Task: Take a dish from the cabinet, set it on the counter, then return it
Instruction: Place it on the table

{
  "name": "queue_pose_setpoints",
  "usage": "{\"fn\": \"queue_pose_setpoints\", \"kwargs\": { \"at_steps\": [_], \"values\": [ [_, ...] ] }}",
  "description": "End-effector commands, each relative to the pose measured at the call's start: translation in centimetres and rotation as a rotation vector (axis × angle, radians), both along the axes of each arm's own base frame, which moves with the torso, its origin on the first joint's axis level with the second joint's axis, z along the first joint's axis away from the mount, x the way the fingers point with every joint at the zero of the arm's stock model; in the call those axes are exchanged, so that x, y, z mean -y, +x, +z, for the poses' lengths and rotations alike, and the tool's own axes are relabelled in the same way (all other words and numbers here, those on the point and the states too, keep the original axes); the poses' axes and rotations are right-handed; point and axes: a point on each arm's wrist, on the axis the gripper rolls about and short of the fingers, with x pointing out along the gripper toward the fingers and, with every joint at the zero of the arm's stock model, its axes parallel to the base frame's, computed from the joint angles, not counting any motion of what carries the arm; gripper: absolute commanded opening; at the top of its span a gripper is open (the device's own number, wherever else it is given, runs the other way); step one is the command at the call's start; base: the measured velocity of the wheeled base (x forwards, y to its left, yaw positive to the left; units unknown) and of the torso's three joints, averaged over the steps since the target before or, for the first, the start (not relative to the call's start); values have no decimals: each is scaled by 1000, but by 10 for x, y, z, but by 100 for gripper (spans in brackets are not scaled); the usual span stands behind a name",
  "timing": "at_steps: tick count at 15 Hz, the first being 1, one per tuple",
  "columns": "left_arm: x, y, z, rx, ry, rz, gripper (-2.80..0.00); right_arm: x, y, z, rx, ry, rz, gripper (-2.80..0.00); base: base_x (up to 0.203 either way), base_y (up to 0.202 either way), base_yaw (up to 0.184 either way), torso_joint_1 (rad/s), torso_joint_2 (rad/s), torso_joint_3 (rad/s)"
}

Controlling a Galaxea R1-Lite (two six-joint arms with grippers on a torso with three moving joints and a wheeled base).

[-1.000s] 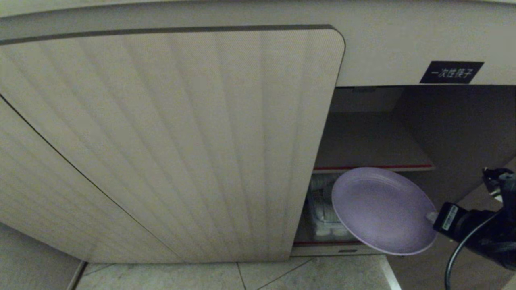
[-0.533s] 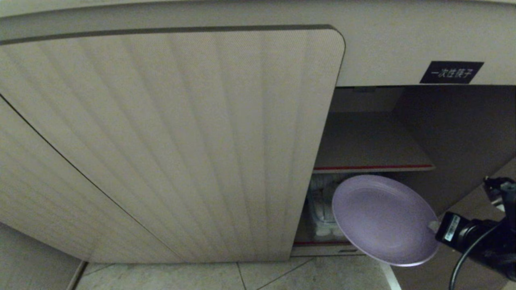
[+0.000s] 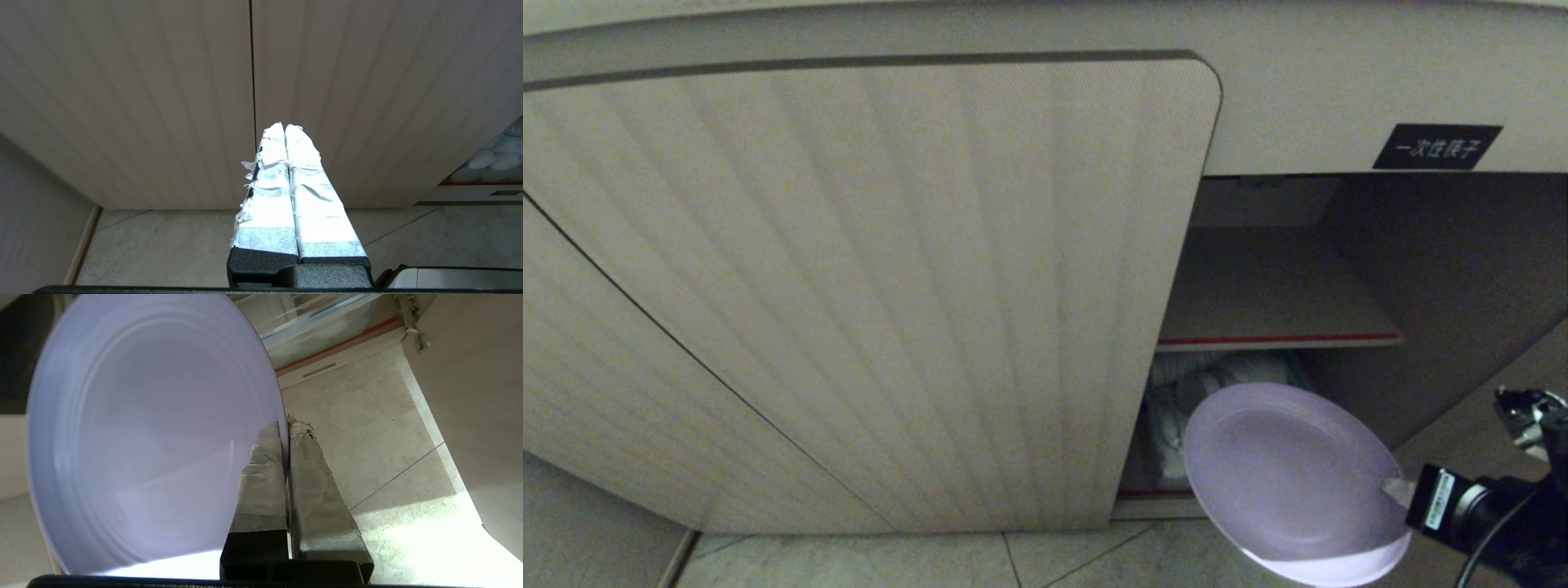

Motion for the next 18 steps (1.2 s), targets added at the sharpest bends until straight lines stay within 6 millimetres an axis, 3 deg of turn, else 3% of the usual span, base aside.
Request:
{"fn": "queue_pose_setpoints", "kwargs": {
  "at_steps": [1,8,18],
  "values": [
    [0,0,0,1,0,0,-280,-1,-5,-2,2,3,12,-280,0,0,0,0,0,0],
    [0,0,0,1,0,0,-280,4,-20,-2,29,-14,31,-280,0,0,0,0,0,0],
    [0,0,0,1,0,0,-280,14,-47,-20,7,-48,57,-280,0,0,0,0,0,0]
  ]
}}
